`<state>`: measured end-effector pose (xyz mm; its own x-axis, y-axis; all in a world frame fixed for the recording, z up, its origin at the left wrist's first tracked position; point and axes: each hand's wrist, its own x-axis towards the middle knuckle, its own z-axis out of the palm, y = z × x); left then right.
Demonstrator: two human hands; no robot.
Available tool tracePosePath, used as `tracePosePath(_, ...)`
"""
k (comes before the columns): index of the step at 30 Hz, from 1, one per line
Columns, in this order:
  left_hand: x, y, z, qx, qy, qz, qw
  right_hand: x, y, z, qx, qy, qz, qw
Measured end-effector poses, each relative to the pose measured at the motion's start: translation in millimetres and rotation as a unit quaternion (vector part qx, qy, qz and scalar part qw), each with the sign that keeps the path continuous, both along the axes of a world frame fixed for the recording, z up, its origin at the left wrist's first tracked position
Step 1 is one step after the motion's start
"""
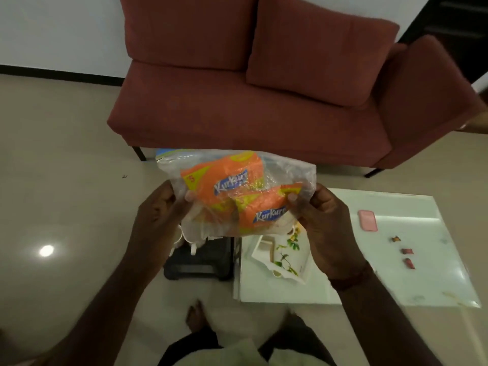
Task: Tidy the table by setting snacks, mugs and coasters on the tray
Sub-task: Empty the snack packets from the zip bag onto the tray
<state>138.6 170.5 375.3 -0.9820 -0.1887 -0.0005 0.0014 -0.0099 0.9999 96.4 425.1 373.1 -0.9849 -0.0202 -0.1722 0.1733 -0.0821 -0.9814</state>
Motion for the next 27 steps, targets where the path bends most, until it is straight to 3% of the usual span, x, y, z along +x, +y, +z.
tracePosePath(7,-1,108,16,0.12,-0.034,0.023,0.992,17,117,-4,-0.009,-0.002,0.014,1.0)
tracePosePath(12,-11,200,24,0.112,-0.07,0.076,0.988,13,208,-5,-0.017,0.016,0.068,0.997)
tracePosePath(16,-14,252,32,0.127,-0.054,0.048,0.989,19,267,8,-0.116,0.006,0.13,0.985)
tracePosePath(22,-12,284,43,0.106,-0.056,-0.004,0.993,28,320,24,-0.333,-0.114,0.058,0.934)
tracePosePath(27,-11,298,49,0.102,-0.076,-0.042,0.991,25,336,24,-0.378,-0.142,0.088,0.91)
